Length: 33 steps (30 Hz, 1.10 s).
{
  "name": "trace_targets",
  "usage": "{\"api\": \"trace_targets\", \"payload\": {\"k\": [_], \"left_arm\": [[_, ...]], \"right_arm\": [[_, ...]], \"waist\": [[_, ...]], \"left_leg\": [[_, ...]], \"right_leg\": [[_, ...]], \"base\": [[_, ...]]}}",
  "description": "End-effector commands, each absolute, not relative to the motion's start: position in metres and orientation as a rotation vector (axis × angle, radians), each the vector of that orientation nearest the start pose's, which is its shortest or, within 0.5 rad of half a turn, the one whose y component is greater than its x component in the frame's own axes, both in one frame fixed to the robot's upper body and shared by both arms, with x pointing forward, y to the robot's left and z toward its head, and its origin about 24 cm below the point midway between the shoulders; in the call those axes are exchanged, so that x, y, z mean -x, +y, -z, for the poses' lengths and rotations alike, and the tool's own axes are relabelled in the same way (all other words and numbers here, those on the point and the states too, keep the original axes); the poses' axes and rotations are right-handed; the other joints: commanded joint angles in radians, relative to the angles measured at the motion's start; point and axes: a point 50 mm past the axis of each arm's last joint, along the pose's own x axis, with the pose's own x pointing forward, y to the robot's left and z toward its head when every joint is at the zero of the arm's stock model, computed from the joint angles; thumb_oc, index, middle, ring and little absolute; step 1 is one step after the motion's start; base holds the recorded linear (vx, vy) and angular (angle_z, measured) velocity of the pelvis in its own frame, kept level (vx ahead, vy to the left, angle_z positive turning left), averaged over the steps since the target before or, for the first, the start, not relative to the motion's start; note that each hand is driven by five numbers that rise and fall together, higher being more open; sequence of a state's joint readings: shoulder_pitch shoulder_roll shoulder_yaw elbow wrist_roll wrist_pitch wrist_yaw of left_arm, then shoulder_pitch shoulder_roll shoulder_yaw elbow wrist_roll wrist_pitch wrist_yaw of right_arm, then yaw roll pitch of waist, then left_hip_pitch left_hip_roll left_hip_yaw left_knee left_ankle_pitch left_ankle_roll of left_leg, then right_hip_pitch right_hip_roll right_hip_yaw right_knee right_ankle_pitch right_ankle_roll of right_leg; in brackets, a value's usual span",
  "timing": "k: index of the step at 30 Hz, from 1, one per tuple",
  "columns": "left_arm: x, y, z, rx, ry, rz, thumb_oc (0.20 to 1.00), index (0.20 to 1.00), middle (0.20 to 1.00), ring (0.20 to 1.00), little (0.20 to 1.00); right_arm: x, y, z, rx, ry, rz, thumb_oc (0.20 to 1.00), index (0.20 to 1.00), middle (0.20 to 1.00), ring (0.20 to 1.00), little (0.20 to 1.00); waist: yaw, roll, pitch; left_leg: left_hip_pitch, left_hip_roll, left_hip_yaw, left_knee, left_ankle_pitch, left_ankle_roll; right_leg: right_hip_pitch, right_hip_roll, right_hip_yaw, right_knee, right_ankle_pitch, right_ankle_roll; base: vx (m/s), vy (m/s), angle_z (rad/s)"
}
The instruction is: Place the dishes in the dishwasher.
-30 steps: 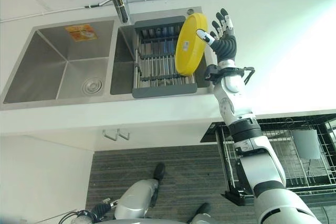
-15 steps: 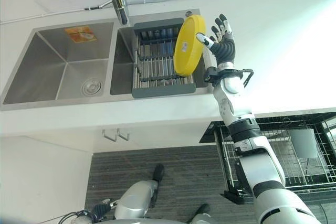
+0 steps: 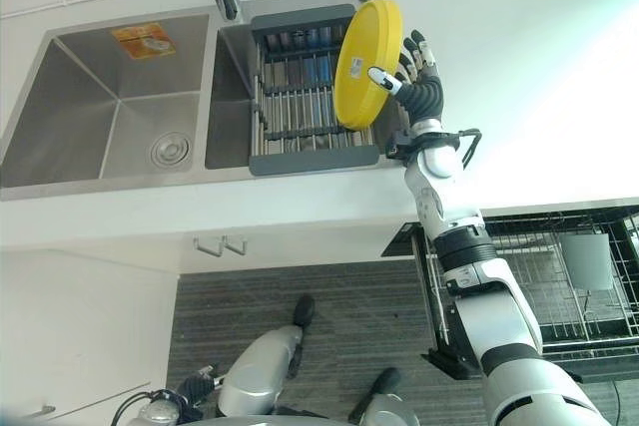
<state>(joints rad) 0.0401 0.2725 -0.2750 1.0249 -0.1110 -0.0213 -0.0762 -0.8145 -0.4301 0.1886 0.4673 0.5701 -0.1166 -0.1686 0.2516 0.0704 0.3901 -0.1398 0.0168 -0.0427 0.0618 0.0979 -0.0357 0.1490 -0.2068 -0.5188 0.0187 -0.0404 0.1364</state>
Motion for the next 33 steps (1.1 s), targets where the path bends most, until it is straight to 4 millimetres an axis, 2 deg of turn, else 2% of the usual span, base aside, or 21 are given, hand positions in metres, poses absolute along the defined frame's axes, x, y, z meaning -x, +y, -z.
{"api": "trace_targets", "payload": {"k": [1, 15, 18, 33], "left_arm": [[-0.106, 0.218, 0.153, -0.269, 1.108, 0.131, 1.000, 1.000, 1.000, 1.000, 1.000], [-0.108, 0.219, 0.153, -0.304, 1.113, 0.114, 1.000, 1.000, 1.000, 1.000, 1.000], [-0.114, 0.222, 0.150, -0.338, 1.071, 0.051, 1.000, 1.000, 1.000, 1.000, 1.000], [-0.121, 0.228, 0.146, -0.424, 1.059, 0.077, 1.000, 1.000, 1.000, 1.000, 1.000]], "right_arm": [[-0.381, -0.164, -0.236, -0.070, -0.491, -0.062, 1.000, 1.000, 1.000, 1.000, 1.000], [-0.387, -0.162, -0.230, -0.047, -0.442, -0.062, 1.000, 1.000, 1.000, 1.000, 1.000], [-0.389, -0.162, -0.229, -0.039, -0.436, -0.055, 1.000, 1.000, 1.000, 1.000, 1.000], [-0.394, -0.165, -0.241, -0.008, -0.444, -0.054, 1.000, 1.000, 1.000, 1.000, 1.000]], "waist": [[0.007, 0.027, -0.042], [0.019, 0.030, -0.029], [0.025, 0.029, -0.027], [0.053, 0.022, -0.015]], "left_leg": [[0.012, 0.027, 0.020, -0.019, -0.070, -0.016], [0.004, 0.024, 0.008, -0.010, -0.071, -0.014], [0.004, 0.023, 0.007, -0.007, -0.074, -0.013], [-0.016, 0.021, -0.008, 0.004, -0.070, -0.011]], "right_leg": [[-0.095, -0.028, 0.078, 0.177, -0.120, -0.041], [-0.100, -0.031, 0.081, 0.183, -0.121, -0.041], [-0.095, -0.034, 0.078, 0.183, -0.120, -0.039], [-0.094, -0.032, 0.065, 0.184, -0.120, -0.037]], "base": [[0.00, 0.000, 0.00], [0.00, 0.001, -0.02], [0.00, 0.000, 0.00], [0.00, 0.001, 0.01]]}}
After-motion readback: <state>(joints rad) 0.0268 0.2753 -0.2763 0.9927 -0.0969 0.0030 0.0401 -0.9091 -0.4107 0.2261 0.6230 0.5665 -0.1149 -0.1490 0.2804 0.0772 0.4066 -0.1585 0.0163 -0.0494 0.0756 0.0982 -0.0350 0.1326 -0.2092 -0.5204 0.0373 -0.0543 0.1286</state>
